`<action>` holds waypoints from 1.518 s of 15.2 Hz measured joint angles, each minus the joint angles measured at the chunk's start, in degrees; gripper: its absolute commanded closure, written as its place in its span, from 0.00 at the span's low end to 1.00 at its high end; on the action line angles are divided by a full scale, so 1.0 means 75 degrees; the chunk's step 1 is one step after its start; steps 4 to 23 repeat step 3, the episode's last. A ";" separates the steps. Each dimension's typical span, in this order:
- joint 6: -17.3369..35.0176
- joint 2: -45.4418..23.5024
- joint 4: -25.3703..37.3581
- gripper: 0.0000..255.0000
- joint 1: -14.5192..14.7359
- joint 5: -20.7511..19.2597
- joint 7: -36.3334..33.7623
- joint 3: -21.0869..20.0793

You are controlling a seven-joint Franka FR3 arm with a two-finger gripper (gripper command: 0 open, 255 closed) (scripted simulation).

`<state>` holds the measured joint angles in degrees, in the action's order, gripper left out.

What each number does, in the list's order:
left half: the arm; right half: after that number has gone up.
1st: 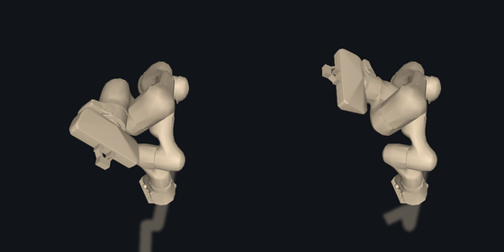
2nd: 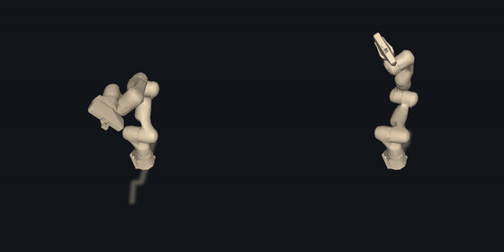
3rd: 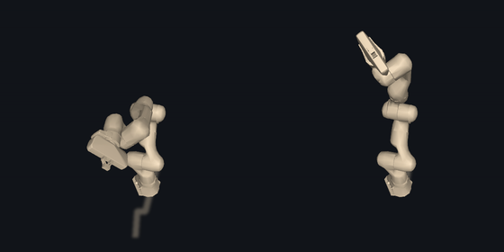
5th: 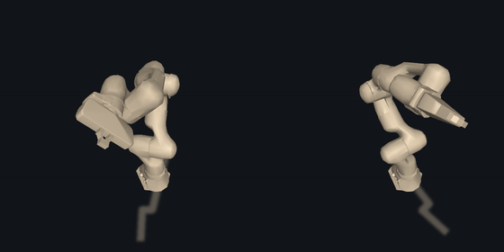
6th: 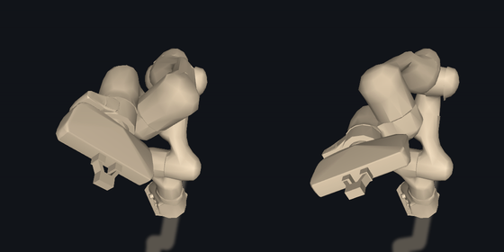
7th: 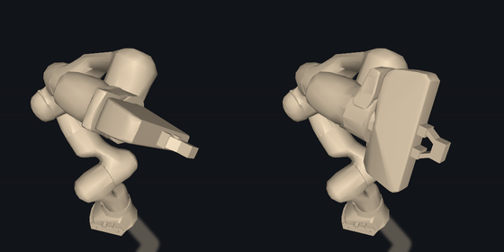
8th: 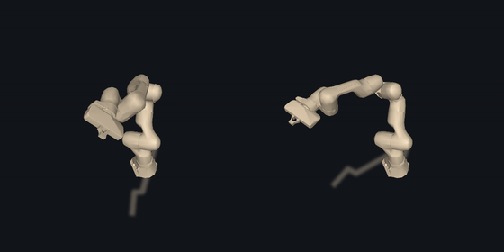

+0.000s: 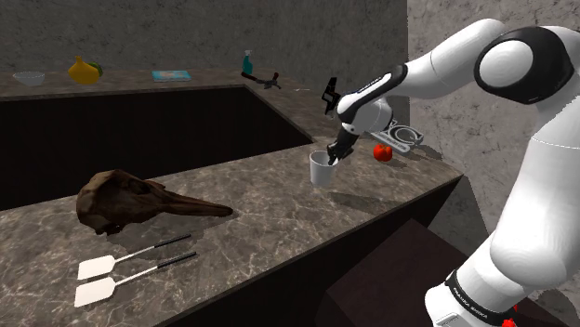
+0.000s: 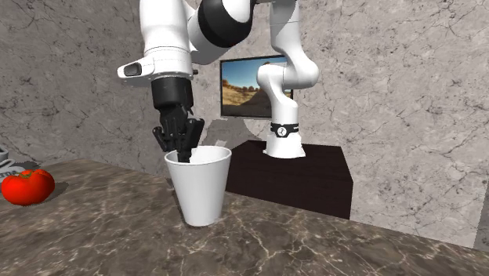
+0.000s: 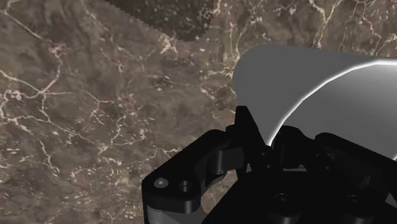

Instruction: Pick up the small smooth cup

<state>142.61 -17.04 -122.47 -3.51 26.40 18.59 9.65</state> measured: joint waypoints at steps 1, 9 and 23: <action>-0.0082 0.0077 0.0013 1.00 0.0014 -0.0060 -0.0058 0.0025; -0.0194 0.0226 -0.0008 1.00 0.0046 -0.0155 -0.0158 0.0057; -0.0194 0.0226 -0.0008 1.00 0.0046 -0.0155 -0.0158 0.0057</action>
